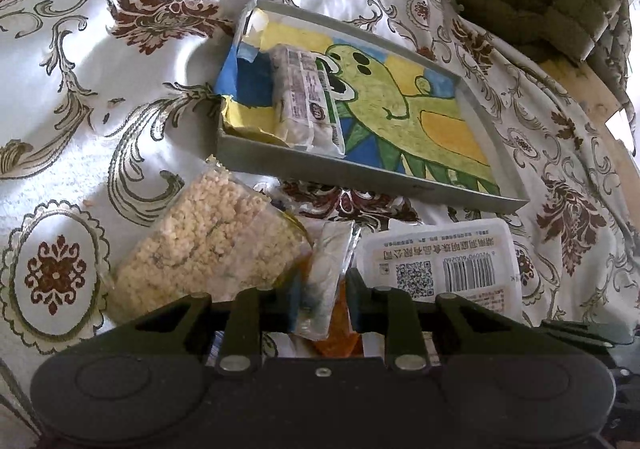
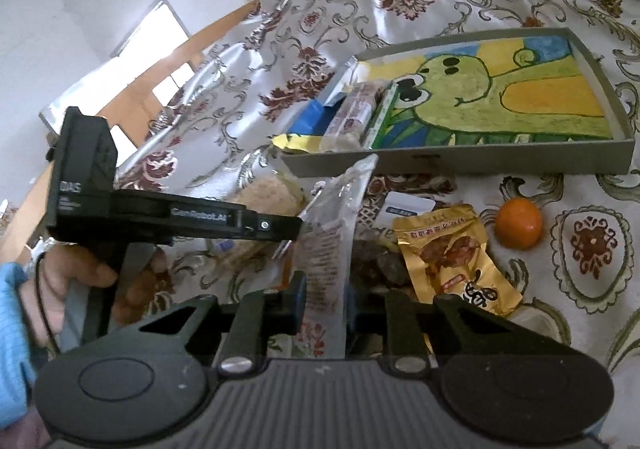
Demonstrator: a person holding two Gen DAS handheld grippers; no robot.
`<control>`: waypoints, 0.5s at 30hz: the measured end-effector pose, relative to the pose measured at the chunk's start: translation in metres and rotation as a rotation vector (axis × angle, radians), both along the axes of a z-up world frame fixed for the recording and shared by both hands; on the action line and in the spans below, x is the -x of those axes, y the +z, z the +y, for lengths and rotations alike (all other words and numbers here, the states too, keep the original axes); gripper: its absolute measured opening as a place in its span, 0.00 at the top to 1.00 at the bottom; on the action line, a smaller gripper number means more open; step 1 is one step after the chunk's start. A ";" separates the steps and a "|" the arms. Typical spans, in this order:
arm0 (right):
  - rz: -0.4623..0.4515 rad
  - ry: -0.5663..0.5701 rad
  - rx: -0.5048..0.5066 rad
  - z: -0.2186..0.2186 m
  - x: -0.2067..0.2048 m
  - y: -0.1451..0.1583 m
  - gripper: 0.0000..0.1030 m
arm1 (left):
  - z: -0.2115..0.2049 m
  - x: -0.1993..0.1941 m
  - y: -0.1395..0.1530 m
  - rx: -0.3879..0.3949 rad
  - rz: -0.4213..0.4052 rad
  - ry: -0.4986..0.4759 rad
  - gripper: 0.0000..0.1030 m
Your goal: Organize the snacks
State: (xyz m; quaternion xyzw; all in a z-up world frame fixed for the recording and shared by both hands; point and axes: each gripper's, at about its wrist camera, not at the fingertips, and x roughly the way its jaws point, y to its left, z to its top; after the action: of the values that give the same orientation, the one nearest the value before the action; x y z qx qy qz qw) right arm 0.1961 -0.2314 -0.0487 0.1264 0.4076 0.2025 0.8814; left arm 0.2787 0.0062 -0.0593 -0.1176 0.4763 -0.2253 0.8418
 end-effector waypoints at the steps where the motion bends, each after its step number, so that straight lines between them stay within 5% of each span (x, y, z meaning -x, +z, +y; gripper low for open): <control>1: 0.005 -0.009 0.007 0.001 0.000 -0.001 0.81 | 0.000 0.000 0.000 -0.003 -0.001 0.001 0.72; 15: -0.030 -0.158 0.004 -0.034 0.005 0.018 0.93 | -0.005 0.000 -0.004 -0.029 -0.019 -0.022 0.61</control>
State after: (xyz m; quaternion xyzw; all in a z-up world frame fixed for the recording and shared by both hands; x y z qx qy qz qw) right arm 0.1909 -0.2658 -0.0310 0.1535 0.3837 0.1333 0.9008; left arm 0.2791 0.0015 -0.0629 -0.0982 0.4728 -0.2287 0.8453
